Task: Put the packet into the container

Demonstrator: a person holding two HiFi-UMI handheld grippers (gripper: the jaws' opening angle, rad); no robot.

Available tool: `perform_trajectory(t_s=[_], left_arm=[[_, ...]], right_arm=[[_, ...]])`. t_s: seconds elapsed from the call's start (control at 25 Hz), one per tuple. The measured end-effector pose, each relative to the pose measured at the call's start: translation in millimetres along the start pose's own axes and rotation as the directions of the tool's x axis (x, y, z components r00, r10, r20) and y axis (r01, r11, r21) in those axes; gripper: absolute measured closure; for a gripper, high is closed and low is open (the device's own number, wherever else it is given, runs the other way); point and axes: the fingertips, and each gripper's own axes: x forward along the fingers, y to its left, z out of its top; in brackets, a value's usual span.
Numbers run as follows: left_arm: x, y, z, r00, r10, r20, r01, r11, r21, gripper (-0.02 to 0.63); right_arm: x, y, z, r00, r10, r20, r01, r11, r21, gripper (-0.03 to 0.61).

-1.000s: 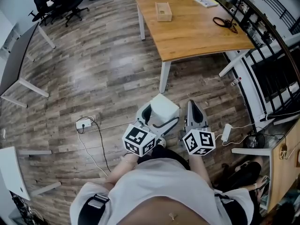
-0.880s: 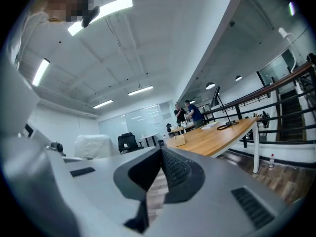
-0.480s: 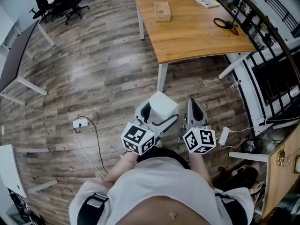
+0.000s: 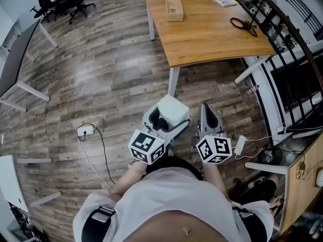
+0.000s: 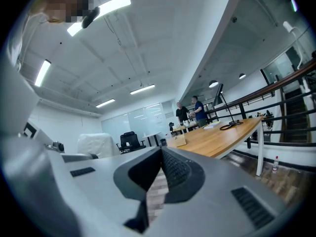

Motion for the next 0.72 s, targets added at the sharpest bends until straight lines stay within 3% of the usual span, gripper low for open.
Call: perform_trajectory(t_s=[0.72], left_arm=[[69, 53, 13, 1.0, -0.004, -0.004, 0.004, 1.0, -0.022, 0.13]], right_arm=[[71, -33, 3, 1.0, -0.016, -0.004, 0.016, 1.0, 0.006, 0.568]])
